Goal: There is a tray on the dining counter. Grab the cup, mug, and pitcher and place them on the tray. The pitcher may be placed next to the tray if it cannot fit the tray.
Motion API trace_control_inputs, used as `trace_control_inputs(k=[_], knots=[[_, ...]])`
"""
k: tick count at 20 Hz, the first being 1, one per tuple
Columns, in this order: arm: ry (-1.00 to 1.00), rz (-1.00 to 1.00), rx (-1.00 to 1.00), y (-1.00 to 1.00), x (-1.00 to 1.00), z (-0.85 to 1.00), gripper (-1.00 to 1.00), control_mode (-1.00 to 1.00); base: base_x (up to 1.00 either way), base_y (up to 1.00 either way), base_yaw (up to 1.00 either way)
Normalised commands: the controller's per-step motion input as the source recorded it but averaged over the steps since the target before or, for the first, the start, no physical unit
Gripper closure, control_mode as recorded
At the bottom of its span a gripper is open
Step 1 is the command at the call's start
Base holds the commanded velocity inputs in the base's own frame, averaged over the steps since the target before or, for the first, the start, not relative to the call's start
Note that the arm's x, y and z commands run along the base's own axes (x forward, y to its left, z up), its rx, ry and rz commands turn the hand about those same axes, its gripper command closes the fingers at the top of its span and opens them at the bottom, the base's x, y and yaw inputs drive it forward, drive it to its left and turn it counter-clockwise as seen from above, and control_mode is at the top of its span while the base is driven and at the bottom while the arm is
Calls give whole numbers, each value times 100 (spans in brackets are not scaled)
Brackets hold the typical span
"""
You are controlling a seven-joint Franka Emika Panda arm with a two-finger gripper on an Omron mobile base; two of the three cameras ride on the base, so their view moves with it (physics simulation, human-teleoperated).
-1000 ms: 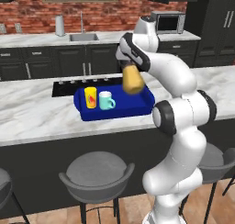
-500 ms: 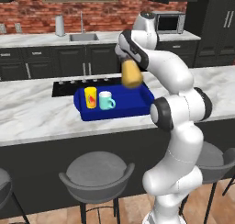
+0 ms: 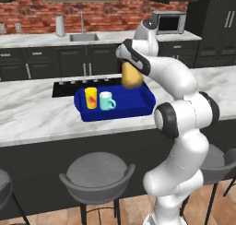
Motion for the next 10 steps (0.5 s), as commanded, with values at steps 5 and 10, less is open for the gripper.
trace_control_inputs(k=[5, 10], knots=[[-8, 0, 0, 0, -19, -27, 100, -100, 0, 0, 0], [-17, 0, 0, 0, -5, -15, 100, -100, 0, 0, 0]])
